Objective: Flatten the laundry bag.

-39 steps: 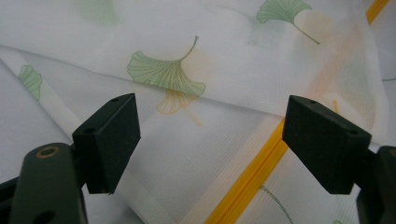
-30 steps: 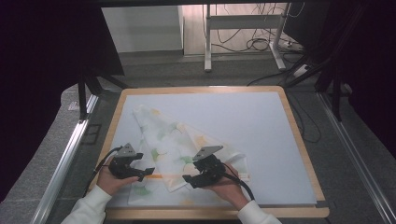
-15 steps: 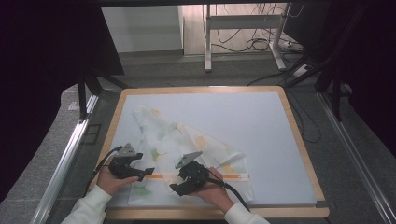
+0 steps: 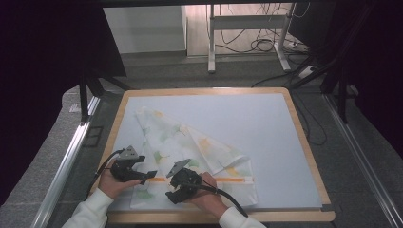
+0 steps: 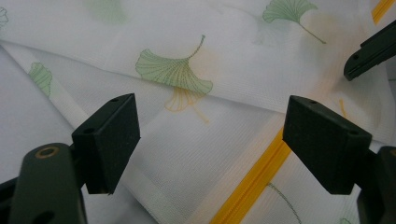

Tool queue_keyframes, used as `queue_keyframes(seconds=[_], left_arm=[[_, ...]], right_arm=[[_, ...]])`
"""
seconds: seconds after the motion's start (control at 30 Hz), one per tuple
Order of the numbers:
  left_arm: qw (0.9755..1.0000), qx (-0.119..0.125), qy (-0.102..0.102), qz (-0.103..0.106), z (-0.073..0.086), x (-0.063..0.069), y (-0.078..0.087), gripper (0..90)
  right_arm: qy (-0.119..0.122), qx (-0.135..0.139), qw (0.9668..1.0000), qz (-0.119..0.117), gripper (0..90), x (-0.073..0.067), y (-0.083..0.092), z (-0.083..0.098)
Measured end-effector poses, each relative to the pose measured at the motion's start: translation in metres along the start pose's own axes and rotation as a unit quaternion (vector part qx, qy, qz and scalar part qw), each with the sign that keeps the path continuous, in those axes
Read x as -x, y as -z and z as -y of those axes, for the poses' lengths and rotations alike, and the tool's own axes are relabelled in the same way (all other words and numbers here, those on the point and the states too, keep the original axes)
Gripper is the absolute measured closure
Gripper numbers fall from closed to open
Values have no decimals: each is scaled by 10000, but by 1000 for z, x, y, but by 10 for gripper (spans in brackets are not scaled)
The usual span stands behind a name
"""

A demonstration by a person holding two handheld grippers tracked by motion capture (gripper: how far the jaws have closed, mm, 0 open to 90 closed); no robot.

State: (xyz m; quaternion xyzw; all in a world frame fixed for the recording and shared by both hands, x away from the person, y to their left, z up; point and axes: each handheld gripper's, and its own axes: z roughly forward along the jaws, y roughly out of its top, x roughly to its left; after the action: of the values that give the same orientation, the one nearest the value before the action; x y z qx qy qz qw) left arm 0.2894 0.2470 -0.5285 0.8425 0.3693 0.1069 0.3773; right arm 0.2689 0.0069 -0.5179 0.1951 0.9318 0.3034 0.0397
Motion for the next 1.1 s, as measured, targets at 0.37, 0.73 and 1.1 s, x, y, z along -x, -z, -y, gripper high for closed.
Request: queue_keyframes(seconds=[0.37,0.73,1.1], left_arm=[[10000,-17,5,-12,0,0,0,188],[10000,-26,5,-9,0,0,0,189],[10000,-21,-1,-8,0,0,0,189]], right_arm=[[150,-145,9989,413,491,-3,-4,2],[105,-116,9976,671,807,6,0,5],[-153,126,9989,431,847,16,10,5]])
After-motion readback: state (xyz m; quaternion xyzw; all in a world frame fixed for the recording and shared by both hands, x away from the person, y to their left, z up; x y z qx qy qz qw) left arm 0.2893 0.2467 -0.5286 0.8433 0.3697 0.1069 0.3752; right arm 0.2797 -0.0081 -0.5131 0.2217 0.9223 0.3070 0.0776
